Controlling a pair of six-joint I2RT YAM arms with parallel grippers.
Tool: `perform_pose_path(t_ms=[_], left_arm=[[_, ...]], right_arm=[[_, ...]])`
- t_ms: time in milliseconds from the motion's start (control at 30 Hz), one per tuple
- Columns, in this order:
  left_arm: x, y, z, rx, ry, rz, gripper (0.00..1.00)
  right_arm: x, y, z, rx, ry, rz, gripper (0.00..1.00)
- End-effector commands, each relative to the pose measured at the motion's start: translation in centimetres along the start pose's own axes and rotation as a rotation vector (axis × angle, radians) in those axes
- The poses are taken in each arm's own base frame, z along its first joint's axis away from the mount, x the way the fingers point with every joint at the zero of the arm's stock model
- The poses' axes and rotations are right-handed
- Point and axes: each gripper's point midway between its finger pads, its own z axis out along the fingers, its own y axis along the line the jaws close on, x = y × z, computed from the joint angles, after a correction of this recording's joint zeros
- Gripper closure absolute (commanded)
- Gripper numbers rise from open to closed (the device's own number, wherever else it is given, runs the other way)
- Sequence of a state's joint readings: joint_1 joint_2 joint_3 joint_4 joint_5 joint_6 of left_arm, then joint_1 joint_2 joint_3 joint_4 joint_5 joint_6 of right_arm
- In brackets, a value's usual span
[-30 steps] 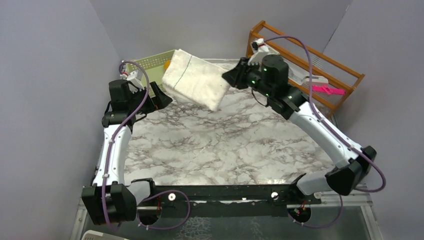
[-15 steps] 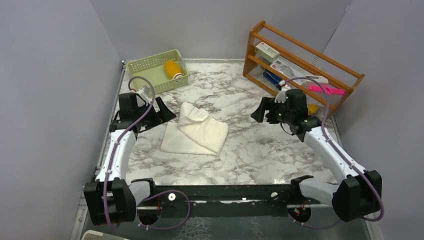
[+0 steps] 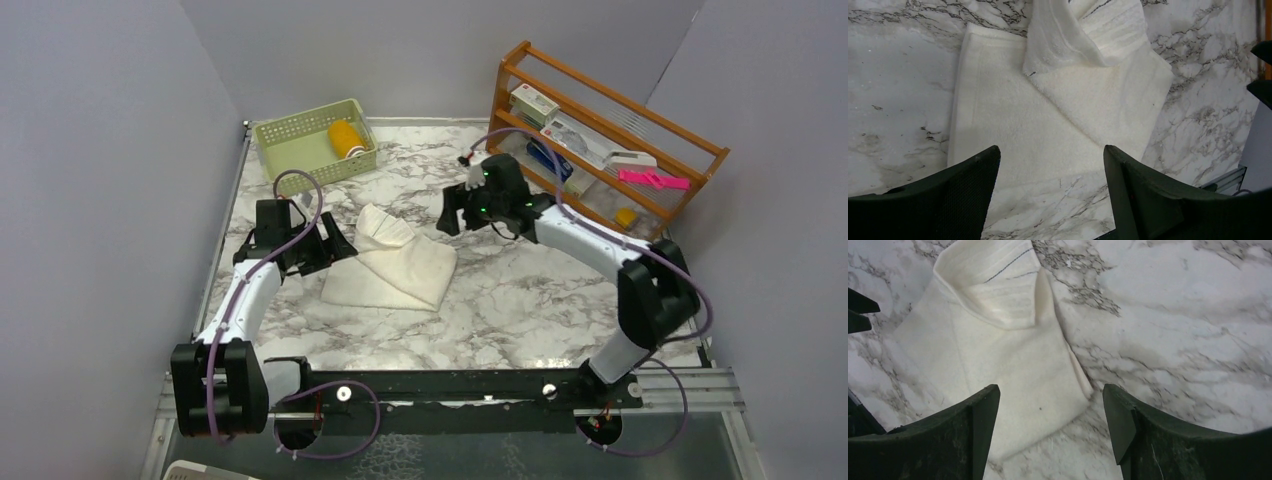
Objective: Roll the towels
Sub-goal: Flatten out the towel at the center of the board.
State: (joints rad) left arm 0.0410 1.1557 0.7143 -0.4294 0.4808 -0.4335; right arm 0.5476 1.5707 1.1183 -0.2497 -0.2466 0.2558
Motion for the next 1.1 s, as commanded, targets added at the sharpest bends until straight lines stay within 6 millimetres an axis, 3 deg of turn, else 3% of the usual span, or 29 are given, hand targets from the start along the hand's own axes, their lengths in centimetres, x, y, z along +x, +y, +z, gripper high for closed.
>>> perform_pose_path(t_ms=[0,167,300,633,833,900,1000,1067], left_arm=[[-2.9,-0.6,-0.4,-0.016,-0.079,0.04,0.22],[-3.1,-1.0,-0.4,0.0,-0.075,0.05,0.22],[-2.8,-0.9,-0.4,0.003,-0.069,0.057,0.22],[-2.8,-0.8,-0.3,0.003,-0.059,0.084,0.22],[-2.9,-0.7,-0.3,0.004,-0.058,0.091,0.22],[-3.1,-0.9,-0.4,0.006,-0.063,0.095,0.22],[-3.7,-1.0,-0.5,0.005,-0.075,0.099,0.22],[-4.5,-1.2,-0.7,0.005,-0.088,0.101,0.22]], right_arm=[[-2.7,2.7,5.0,-0.04,-0.036,-0.074,0.24],[-1.5,4.4,10.4,-0.1,0.08,-0.115,0.32],[0.2,4.7,12.7,-0.12,0.154,-0.124,0.42],[3.5,5.2,15.1,-0.17,0.223,-0.13,0.56],[3.5,5.4,15.6,-0.188,0.236,-0.149,0.57],[3.4,5.7,15.6,-0.203,0.237,-0.152,0.67],[2.8,6.2,15.3,-0.22,0.223,-0.149,0.98],[0.9,6.7,14.7,-0.215,0.178,-0.159,0.99]])
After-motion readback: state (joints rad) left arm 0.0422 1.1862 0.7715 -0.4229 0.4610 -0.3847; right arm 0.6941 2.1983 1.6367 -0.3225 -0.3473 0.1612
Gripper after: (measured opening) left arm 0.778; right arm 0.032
